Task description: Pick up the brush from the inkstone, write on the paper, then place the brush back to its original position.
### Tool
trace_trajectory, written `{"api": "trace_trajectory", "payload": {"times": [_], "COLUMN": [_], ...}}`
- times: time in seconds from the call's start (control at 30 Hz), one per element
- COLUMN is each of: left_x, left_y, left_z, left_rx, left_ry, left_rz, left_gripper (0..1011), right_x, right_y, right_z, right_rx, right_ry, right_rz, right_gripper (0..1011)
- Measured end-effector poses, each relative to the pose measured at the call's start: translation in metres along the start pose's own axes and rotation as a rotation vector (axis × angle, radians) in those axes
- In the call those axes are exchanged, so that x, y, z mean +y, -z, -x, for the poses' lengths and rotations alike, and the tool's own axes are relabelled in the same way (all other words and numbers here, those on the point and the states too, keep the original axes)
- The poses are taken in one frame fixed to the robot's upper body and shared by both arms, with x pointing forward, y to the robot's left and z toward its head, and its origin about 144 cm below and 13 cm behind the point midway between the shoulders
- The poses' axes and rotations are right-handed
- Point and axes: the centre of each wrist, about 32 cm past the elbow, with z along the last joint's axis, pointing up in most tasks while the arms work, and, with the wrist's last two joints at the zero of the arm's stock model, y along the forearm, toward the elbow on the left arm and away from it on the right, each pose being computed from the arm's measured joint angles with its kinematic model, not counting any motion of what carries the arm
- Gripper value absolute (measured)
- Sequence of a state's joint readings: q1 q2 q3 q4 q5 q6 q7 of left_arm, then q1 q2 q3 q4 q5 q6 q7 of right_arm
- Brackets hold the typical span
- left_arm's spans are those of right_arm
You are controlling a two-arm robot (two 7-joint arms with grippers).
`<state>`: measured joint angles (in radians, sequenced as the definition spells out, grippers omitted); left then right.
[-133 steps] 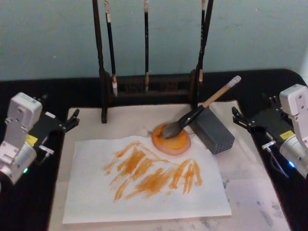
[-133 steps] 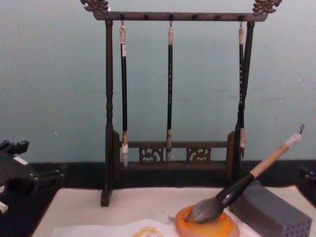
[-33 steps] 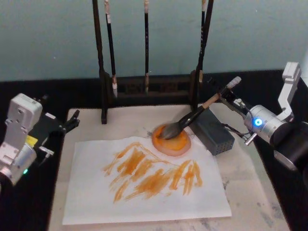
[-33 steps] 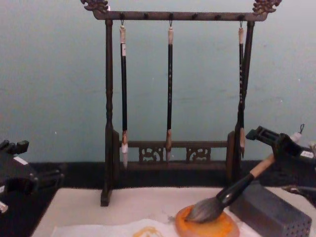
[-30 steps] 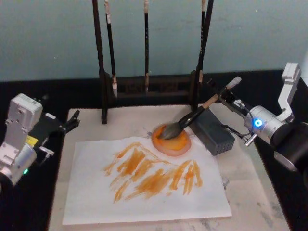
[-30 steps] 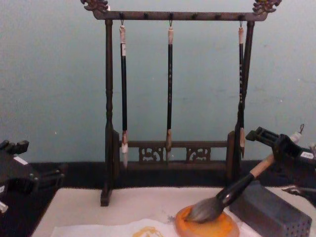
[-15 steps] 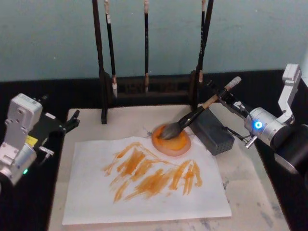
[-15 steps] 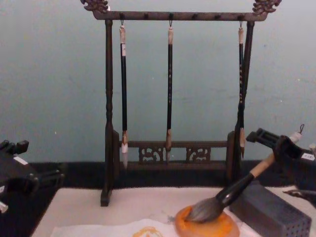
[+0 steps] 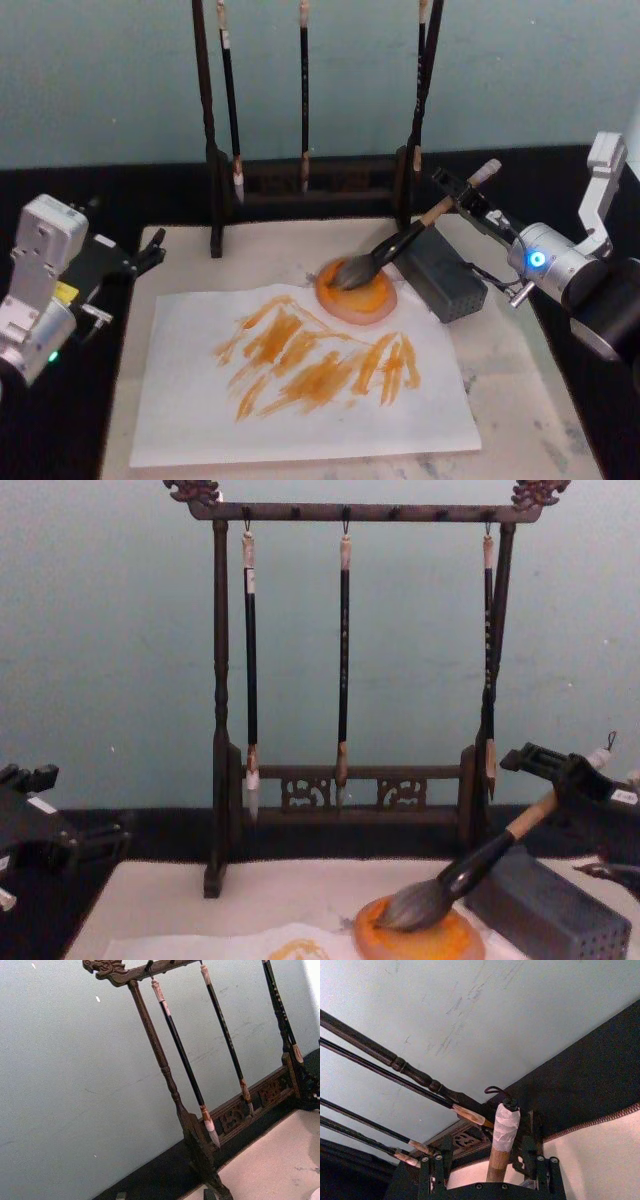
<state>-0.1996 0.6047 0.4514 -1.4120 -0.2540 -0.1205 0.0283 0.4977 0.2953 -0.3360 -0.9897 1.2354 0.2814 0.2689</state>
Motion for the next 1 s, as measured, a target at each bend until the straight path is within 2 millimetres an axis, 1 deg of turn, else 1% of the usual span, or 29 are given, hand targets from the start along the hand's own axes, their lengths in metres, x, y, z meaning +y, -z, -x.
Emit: {"api": "trace_trajectory", "payload": {"times": [0.03, 0.07, 0.13, 0.17, 0.2, 0.27, 0.3, 0.33, 0.37, 0.43, 0.53, 0.6, 0.77, 0.83, 1.0], "left_x": [0.0000, 0.0000, 0.0000, 0.0000, 0.0000, 0.0000, 0.0000, 0.0000, 0.0000, 0.0000, 0.0000, 0.0000, 0.0000, 0.0000, 0.0000], "left_y": [0.0000, 0.0000, 0.0000, 0.0000, 0.0000, 0.0000, 0.0000, 0.0000, 0.0000, 0.0000, 0.0000, 0.0000, 0.0000, 0.0000, 0.0000], "left_z": [0.0000, 0.0000, 0.0000, 0.0000, 0.0000, 0.0000, 0.0000, 0.0000, 0.0000, 0.0000, 0.0000, 0.0000, 0.0000, 0.0000, 0.0000], "left_rx": [0.000, 0.000, 0.000, 0.000, 0.000, 0.000, 0.000, 0.000, 0.000, 0.000, 0.000, 0.000, 0.000, 0.000, 0.000], "left_ry": [0.000, 0.000, 0.000, 0.000, 0.000, 0.000, 0.000, 0.000, 0.000, 0.000, 0.000, 0.000, 0.000, 0.000, 0.000], "left_rz": [0.000, 0.000, 0.000, 0.000, 0.000, 0.000, 0.000, 0.000, 0.000, 0.000, 0.000, 0.000, 0.000, 0.000, 0.000], "left_gripper": [1001, 1001, 1001, 1001, 1001, 1001, 1001, 1001, 1001, 1001, 1001, 1001, 1001, 1001, 1001], "right_x": [0.0000, 0.0000, 0.0001, 0.0001, 0.0001, 0.0002, 0.0002, 0.0002, 0.0002, 0.0003, 0.0002, 0.0002, 0.0002, 0.0002, 0.0002], "right_y": [0.0000, 0.0000, -0.0001, -0.0001, -0.0001, -0.0002, -0.0002, -0.0002, -0.0002, -0.0002, -0.0002, -0.0002, -0.0002, -0.0002, -0.0002], "right_z": [0.0000, 0.0000, 0.0000, 0.0000, 0.0000, 0.0000, 0.0001, 0.0001, 0.0001, 0.0001, 0.0000, -0.0001, -0.0001, -0.0001, -0.0001], "right_rx": [0.000, 0.000, 0.000, 0.001, 0.001, 0.001, 0.001, 0.001, 0.001, 0.001, 0.001, 0.001, 0.001, 0.001, 0.001], "right_ry": [0.000, 0.000, 0.000, 0.000, 0.000, -0.001, -0.001, -0.001, -0.001, -0.001, -0.001, -0.001, 0.000, 0.000, 0.000], "right_rz": [0.000, 0.000, 0.000, 0.000, 0.000, 0.000, 0.000, 0.000, 0.000, 0.000, 0.000, 0.000, 0.000, 0.000, 0.000], "right_gripper": [886, 837, 800, 742, 730, 674, 674, 602, 590, 531, 396, 357, 183, 155, 155]}}
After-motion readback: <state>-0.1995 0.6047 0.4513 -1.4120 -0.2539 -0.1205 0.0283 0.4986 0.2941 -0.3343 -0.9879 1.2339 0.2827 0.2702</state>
